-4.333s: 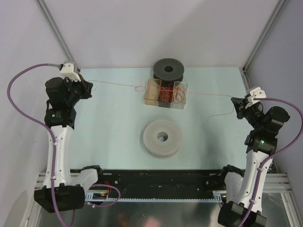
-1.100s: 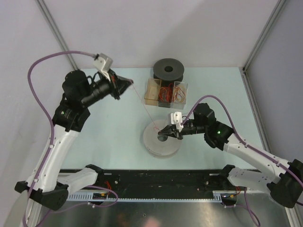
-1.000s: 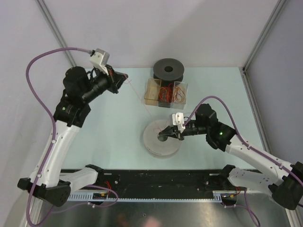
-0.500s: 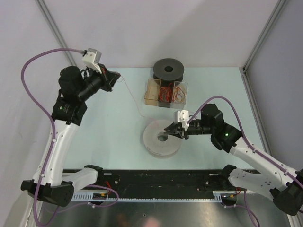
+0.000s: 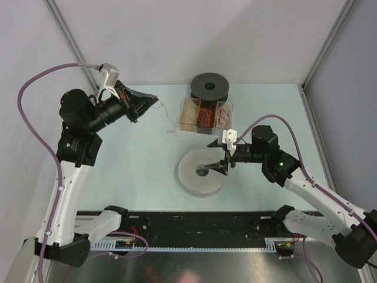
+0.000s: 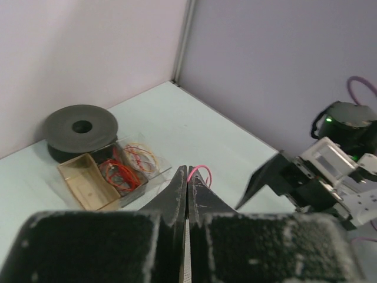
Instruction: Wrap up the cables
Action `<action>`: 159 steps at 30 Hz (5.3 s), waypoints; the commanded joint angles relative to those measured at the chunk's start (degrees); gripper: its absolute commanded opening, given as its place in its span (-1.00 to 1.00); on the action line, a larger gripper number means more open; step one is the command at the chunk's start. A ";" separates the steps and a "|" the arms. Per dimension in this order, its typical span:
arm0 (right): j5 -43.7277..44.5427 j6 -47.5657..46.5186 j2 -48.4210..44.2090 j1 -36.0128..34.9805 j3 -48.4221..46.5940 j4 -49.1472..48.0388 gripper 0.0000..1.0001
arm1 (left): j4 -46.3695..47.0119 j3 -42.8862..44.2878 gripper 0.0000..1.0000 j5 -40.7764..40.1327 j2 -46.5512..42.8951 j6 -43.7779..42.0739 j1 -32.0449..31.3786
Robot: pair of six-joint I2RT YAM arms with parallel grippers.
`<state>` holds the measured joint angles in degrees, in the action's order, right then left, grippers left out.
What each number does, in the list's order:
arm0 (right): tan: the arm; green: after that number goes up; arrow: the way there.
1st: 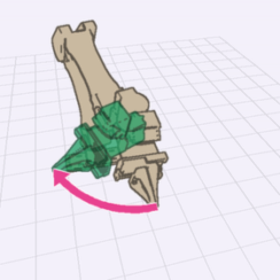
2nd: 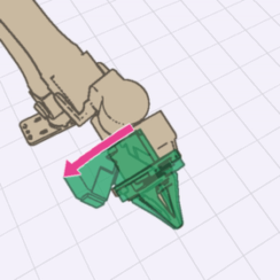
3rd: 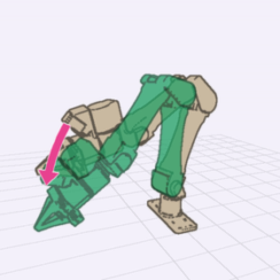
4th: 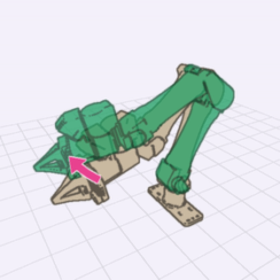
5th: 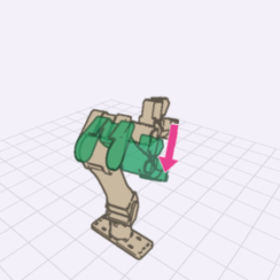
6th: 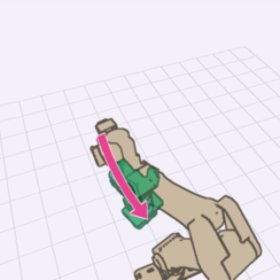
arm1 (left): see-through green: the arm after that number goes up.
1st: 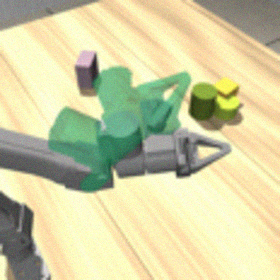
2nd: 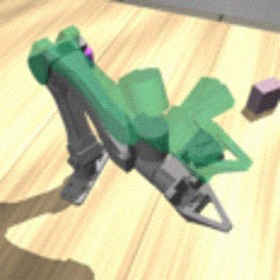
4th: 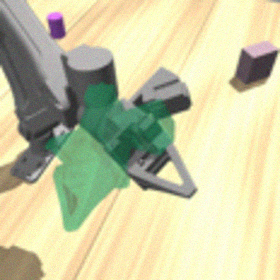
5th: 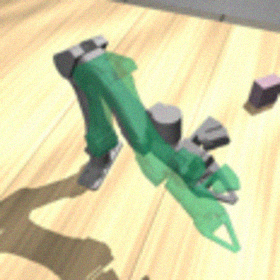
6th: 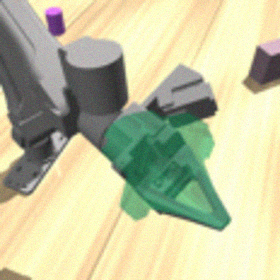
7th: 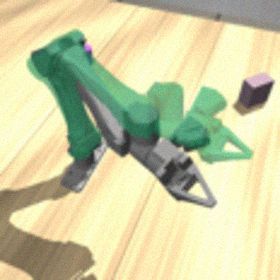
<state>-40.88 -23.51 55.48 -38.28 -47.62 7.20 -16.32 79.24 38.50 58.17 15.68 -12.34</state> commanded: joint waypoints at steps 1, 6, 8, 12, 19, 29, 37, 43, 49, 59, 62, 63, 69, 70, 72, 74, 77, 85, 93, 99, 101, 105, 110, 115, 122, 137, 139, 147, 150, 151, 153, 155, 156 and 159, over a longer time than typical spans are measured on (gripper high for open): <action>1.39 -0.67 1.81 0.04 -0.30 -6.14 0.61 | 2.97 0.96 -1.00 8.20 -1.03 4.63 -0.73; -0.07 -1.31 5.08 -0.10 -0.29 -12.25 0.68 | 3.94 1.78 -1.00 11.76 -1.71 6.22 -2.93; -0.56 -0.49 6.35 -0.56 -0.29 -15.45 0.67 | 4.37 2.41 -1.00 12.96 -1.74 7.13 -3.37; -1.09 1.06 8.57 -1.82 -0.29 -22.21 0.58 | 5.18 3.87 -1.00 14.84 -1.55 8.87 -4.08; -2.05 -0.77 10.98 -5.10 -0.37 -29.82 0.43 | 5.66 5.14 -1.00 15.83 -1.13 10.54 -5.47; 0.67 -2.76 15.37 -8.21 -1.87 -34.42 0.22 | 5.94 5.04 -1.00 16.61 -0.83 11.54 -7.18; 2.51 0.17 18.48 -8.47 -4.45 -36.94 0.09 | 5.99 4.64 -1.00 17.24 -0.42 11.75 -8.88; 0.59 0.93 19.56 -8.54 -5.94 -35.37 -0.41 | 6.00 4.20 -1.00 15.29 0.39 12.50 -9.48; -2.59 1.88 19.04 -9.13 -6.38 -31.92 -0.93 | 6.03 5.25 -1.00 11.89 3.62 13.79 -9.40; -7.81 38.76 15.73 -3.02 -8.44 -28.08 -1.00 | 4.85 0.23 -0.04 4.29 10.69 11.85 2.88; -8.68 49.28 14.62 0.64 -8.26 -28.18 -1.00 | 4.79 -5.57 0.23 12.72 8.41 2.54 5.71; -8.73 52.21 14.29 1.75 -8.05 -28.77 -1.00 | 4.84 -8.39 0.26 15.14 6.06 -1.21 5.99; -8.46 62.70 12.52 5.56 -6.95 -32.40 -1.00 | 4.87 -25.55 0.22 22.29 -7.81 -11.67 4.65; -8.40 63.80 12.27 5.75 -6.65 -32.99 -1.00 | 4.88 -27.17 0.21 22.17 -9.08 -12.75 3.40; -8.35 65.27 11.75 5.89 -6.18 -33.78 -1.00 | 4.89 -29.29 0.20 19.67 -11.23 -16.33 -0.62; -8.67 66.51 11.51 6.01 -5.98 -34.32 -1.00 | 4.91 -30.37 0.20 16.10 -11.87 -20.70 -5.40; -9.28 68.47 11.32 6.15 -5.90 -35.32 -1.00 | 5.48 -30.93 0.17 11.90 -10.56 -26.20 -10.68; -10.95 71.42 10.93 5.78 -5.91 -36.41 -1.00 | 10.78 -32.53 0.03 9.81 -8.26 -32.34 -14.58; -11.80 71.96 10.75 4.75 -5.91 -36.44 -1.00 | 14.96 -33.19 -0.05 7.39 -6.74 -32.98 -18.48; -12.02 72.90 10.97 4.47 -5.91 -37.36 -1.00 | 19.76 -33.63 -0.21 7.41 -5.66 -29.83 -20.24; -12.05 72.95 11.03 4.43 -5.91 -37.29 -1.00 | 20.56 -33.36 -0.46 7.34 -5.43 -29.28 -20.66; -11.60 71.52 11.28 4.79 -5.87 -35.35 -1.00 | 21.95 -32.43 -0.95 7.21 -6.71 -27.58 -21.30; -10.79 70.83 12.30 4.25 -5.08 -35.19 -1.00 | 22.28 -29.27 -1.00 6.93 -7.48 -26.18 -24.67; -10.78 70.27 13.24 3.31 -5.03 -35.57 -1.00 | 20.98 -25.43 -1.00 5.91 -5.17 -26.04 -28.00; -11.18 61.17 12.30 3.48 -5.01 -26.03 -0.99 | 20.67 -22.75 -1.00 4.55 -4.95 -26.07 -28.38; -12.67 49.35 0.68 10.72 -7.92 -9.40 0.04 | 19.83 -26.04 -1.00 2.58 -6.60 -28.23 -28.43; -12.03 49.22 -0.05 10.63 -8.15 -8.70 0.28 | 19.77 -26.04 -1.00 2.73 -6.30 -28.11 -28.44; -10.44 47.08 0.28 10.65 -9.08 -8.86 0.01 | 19.83 -25.29 -1.00 5.96 -5.69 -26.36 -28.45; -8.48 43.61 0.39 10.91 -10.25 -6.49 0.05 | 19.79 -25.06 -1.00 6.89 -5.77 -25.71 -28.52; -7.57 42.57 0.31 11.11 -10.58 -5.57 0.13 | 19.77 -25.04 -1.00 7.09 -5.87 -25.53 -28.53; -6.10 41.59 0.10 11.69 -10.84 -5.10 0.25 | 19.71 -24.95 -1.00 7.11 -6.01 -25.13 -28.53; -5.89 41.69 0.12 11.88 -10.94 -5.82 0.30 | 19.62 -24.95 -1.00 7.11 -6.00 -24.99 -28.49; -6.19 42.14 0.27 11.90 -10.93 -6.25 0.30 | 19.60 -24.94 -1.00 7.07 -6.03 -24.99 -28.46; -8.07 43.67 0.81 11.30 -10.90 -9.40 0.24 | 19.53 -24.95 -1.00 7.20 -5.81 -24.92 -28.46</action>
<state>-48.40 20.29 56.03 -26.65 -56.01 1.41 2.37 53.30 44.36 52.56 -10.39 -40.56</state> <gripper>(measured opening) 0.635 0.006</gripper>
